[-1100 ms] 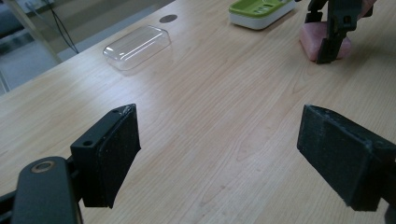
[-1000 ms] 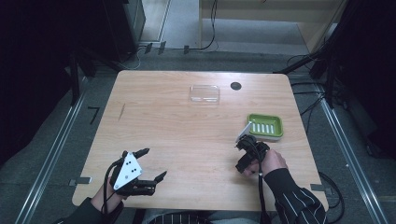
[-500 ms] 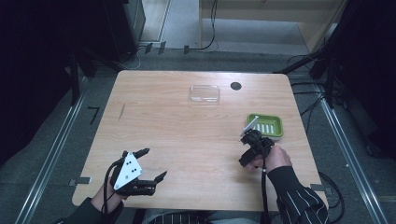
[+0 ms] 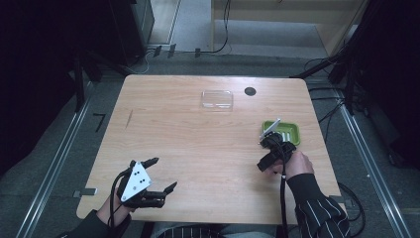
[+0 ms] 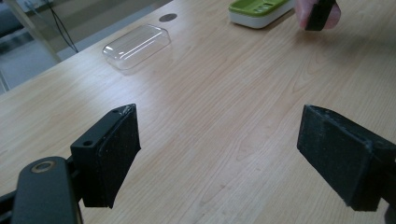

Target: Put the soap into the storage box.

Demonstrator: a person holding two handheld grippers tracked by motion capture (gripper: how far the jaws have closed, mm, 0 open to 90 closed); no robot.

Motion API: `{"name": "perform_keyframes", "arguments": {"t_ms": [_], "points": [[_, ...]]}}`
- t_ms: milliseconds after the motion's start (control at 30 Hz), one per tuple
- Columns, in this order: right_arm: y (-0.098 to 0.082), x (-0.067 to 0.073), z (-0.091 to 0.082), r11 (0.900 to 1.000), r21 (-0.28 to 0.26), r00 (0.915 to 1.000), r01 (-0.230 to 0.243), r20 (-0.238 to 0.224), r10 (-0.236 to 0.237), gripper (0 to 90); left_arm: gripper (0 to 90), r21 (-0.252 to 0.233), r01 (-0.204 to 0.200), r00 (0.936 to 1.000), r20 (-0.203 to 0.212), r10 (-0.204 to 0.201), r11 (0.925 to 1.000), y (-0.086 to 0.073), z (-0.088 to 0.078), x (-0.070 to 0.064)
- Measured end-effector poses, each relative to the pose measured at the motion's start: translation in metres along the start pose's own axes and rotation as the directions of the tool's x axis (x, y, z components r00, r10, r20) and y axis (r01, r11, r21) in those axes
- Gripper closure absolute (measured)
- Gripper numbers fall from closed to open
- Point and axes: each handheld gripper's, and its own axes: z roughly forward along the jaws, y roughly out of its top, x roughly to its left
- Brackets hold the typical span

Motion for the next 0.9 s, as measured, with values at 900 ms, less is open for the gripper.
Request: {"name": "perform_keyframes", "arguments": {"t_ms": [900], "points": [[0.014,-0.029,-0.016,0.995,-0.059,0.9966,-0.075,0.029,0.077,13.7,14.0,0.002,0.002,1.0000,-0.001,-0.002,1.0000,0.000,0.000,0.000]]}}
